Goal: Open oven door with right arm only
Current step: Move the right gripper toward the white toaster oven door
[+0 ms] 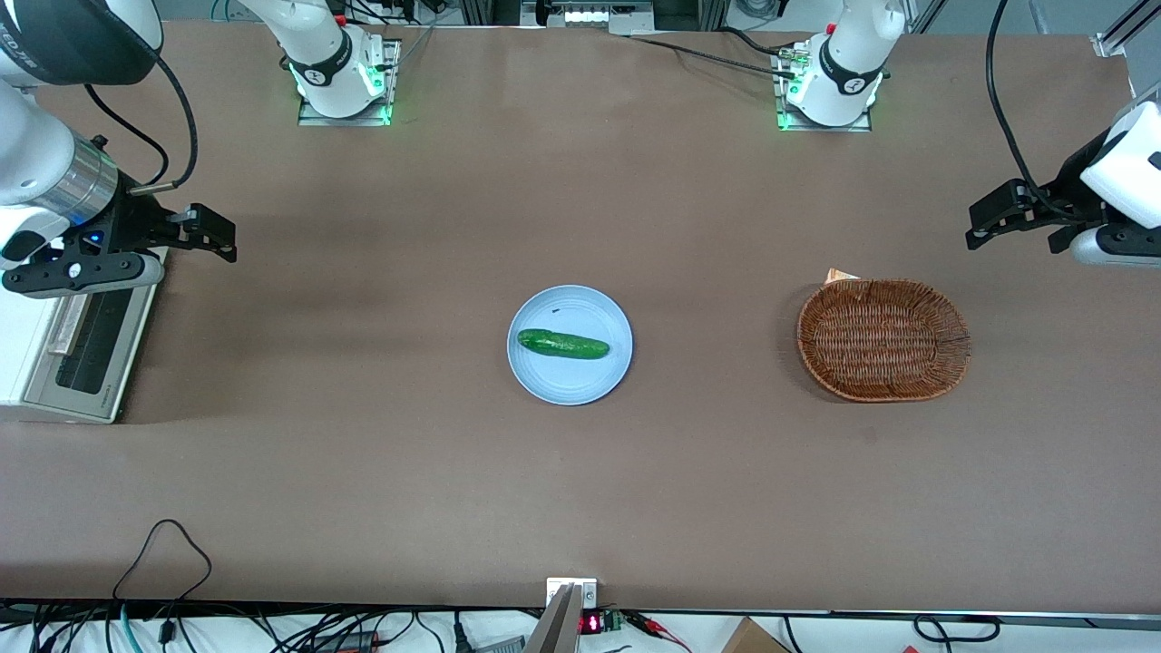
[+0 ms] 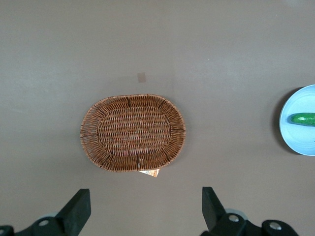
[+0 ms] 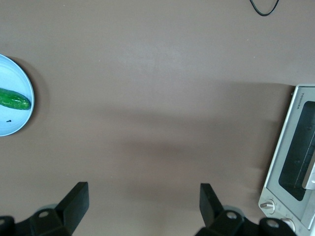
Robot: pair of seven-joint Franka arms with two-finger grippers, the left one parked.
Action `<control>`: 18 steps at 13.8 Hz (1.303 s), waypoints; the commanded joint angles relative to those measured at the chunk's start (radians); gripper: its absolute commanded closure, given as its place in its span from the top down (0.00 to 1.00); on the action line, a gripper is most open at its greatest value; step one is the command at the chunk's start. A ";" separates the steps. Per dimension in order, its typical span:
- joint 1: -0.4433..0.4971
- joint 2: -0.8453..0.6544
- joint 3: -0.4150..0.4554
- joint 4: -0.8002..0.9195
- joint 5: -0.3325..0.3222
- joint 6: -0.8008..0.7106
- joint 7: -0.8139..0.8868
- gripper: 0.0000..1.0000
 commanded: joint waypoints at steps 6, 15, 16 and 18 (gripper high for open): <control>0.011 -0.023 -0.012 -0.018 0.020 -0.017 0.003 1.00; 0.011 -0.024 -0.015 -0.012 0.035 -0.031 0.044 0.36; 0.011 -0.024 -0.014 -0.012 0.035 -0.031 0.045 0.26; 0.011 -0.024 -0.014 -0.012 0.038 -0.031 0.045 0.14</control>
